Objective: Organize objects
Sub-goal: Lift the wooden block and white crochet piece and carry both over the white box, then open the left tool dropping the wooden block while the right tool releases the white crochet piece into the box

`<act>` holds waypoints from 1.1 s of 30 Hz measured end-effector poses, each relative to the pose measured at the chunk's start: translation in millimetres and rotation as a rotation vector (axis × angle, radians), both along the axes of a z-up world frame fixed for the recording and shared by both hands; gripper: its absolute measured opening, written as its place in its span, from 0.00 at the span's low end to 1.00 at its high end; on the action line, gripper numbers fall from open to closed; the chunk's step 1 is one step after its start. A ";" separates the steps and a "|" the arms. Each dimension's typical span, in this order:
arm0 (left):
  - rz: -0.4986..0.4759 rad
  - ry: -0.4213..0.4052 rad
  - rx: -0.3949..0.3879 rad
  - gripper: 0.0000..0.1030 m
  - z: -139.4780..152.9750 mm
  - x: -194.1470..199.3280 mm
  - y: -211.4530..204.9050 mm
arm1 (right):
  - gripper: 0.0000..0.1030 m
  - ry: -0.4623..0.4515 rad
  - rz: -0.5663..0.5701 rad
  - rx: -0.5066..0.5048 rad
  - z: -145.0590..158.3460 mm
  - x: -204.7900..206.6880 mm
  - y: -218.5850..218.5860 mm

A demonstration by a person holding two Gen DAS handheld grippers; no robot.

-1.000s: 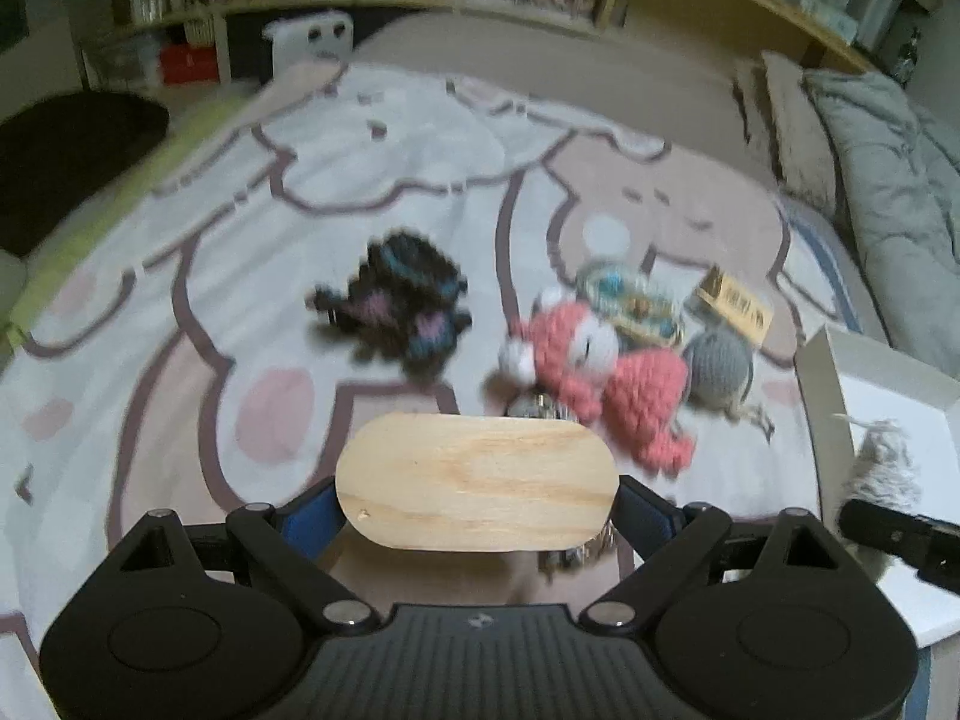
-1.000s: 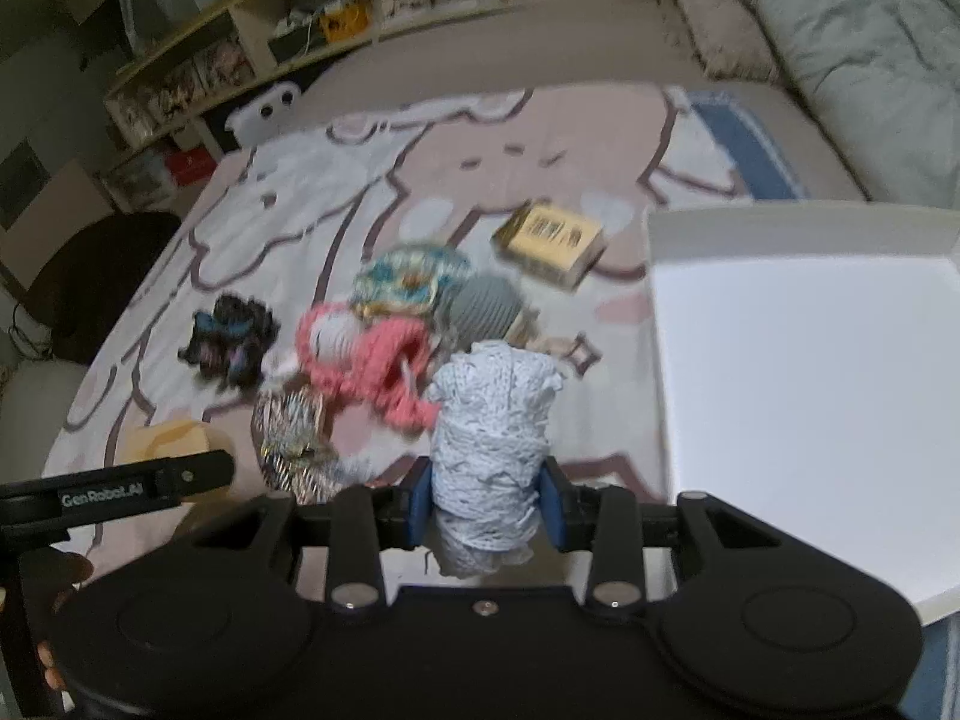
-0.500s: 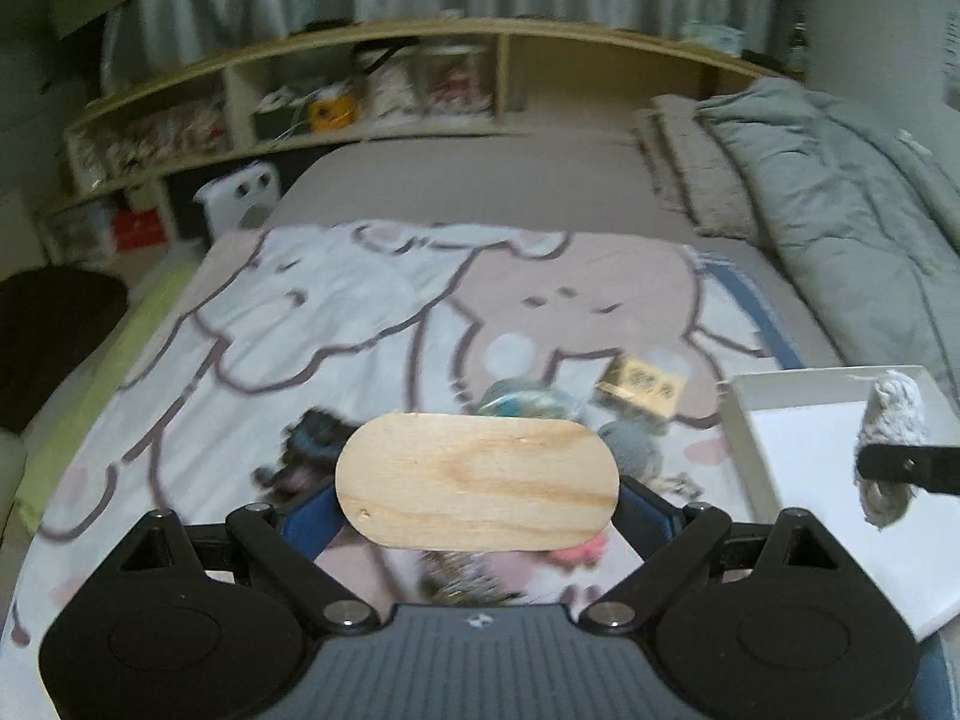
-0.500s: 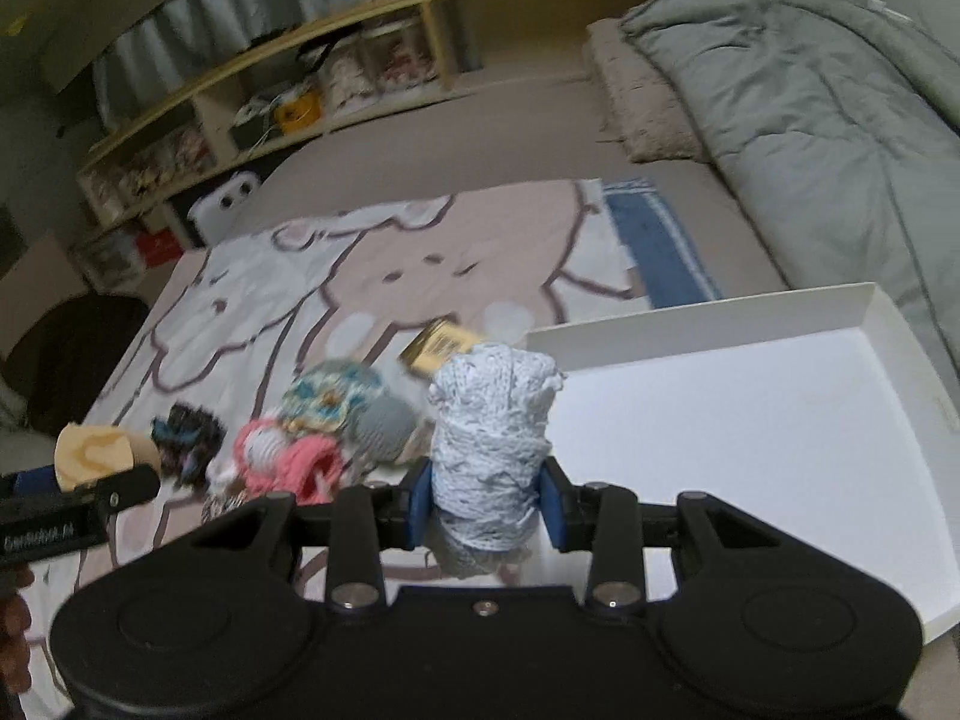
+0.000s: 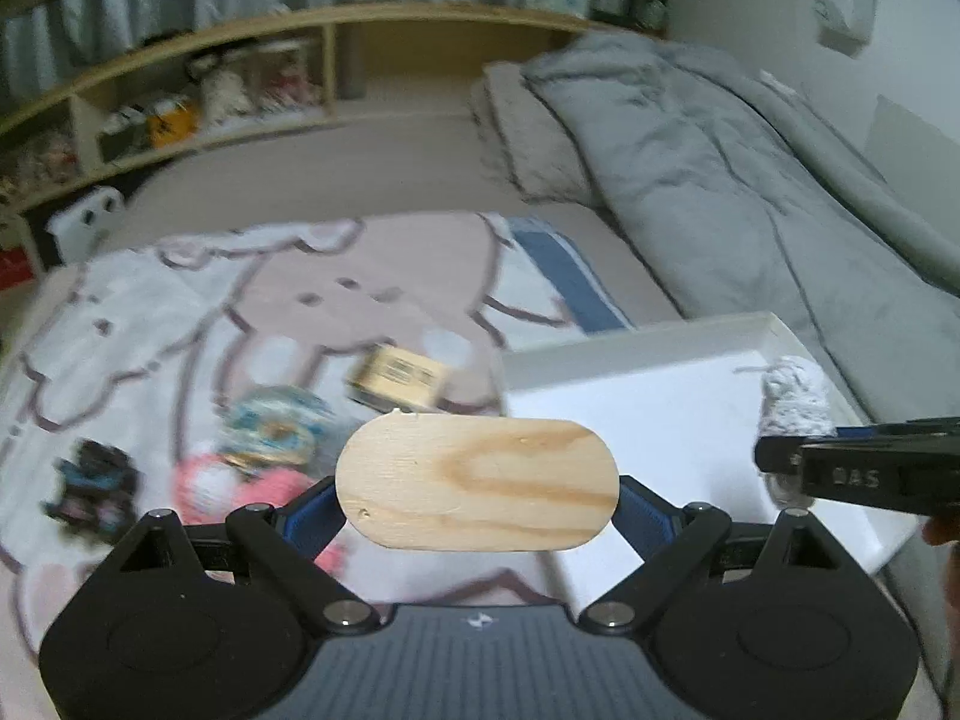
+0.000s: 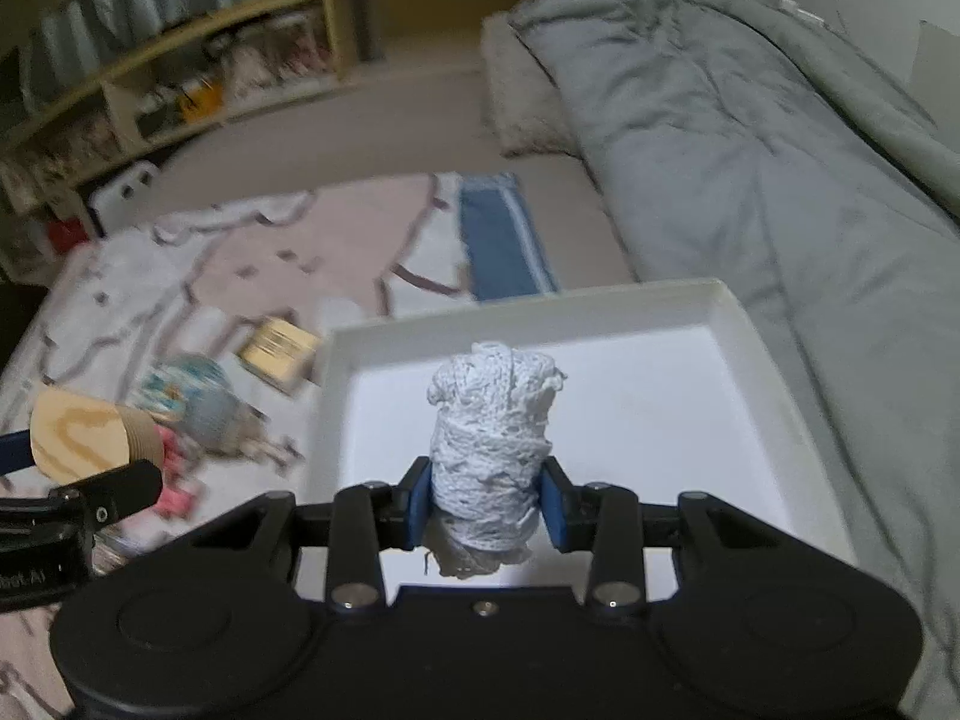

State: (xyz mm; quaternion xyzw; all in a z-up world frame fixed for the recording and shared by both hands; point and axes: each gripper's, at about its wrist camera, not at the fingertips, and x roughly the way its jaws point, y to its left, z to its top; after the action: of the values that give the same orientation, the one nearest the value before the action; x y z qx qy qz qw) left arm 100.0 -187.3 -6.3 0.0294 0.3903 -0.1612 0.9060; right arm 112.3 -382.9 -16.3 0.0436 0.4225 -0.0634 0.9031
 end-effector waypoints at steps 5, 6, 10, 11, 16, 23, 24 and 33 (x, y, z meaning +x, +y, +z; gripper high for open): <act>-0.044 0.080 -0.025 0.91 -21.8 -5.7 -32.1 | 0.37 0.069 0.008 -0.035 -13.1 -6.9 -13.2; -0.054 0.091 -0.025 0.91 -25.3 -6.7 -37.4 | 0.37 0.082 0.010 -0.041 -15.5 -8.3 -14.9; -0.082 0.122 -0.013 0.91 -38.5 -13.1 -51.8 | 0.37 0.126 0.021 -0.055 -25.3 -15.8 -22.9; -0.083 0.133 -0.011 0.91 -42.0 -13.4 -54.6 | 0.37 0.133 0.018 -0.052 -27.5 -17.1 -25.8; -0.086 0.189 -0.012 0.91 -54.3 -14.4 -61.0 | 0.37 0.160 -0.020 -0.033 -36.5 -20.5 -41.8; -0.097 0.203 -0.013 0.91 -57.5 -13.6 -67.3 | 0.38 0.199 -0.025 -0.034 -47.4 -17.9 -45.8; -0.098 0.199 -0.011 0.91 -57.7 -13.7 -67.8 | 0.38 0.202 -0.022 -0.039 -47.9 -16.9 -44.4; -0.140 0.193 0.032 0.98 -56.8 -14.6 -69.6 | 0.66 0.202 -0.071 -0.003 -46.8 -16.0 -49.9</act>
State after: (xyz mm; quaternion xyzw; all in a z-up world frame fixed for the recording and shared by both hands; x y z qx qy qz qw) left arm 85.4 -256.9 -63.1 0.0556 0.4751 -0.2200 0.8502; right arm 96.3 -432.7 -63.1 0.0505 0.5093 -0.1000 0.8533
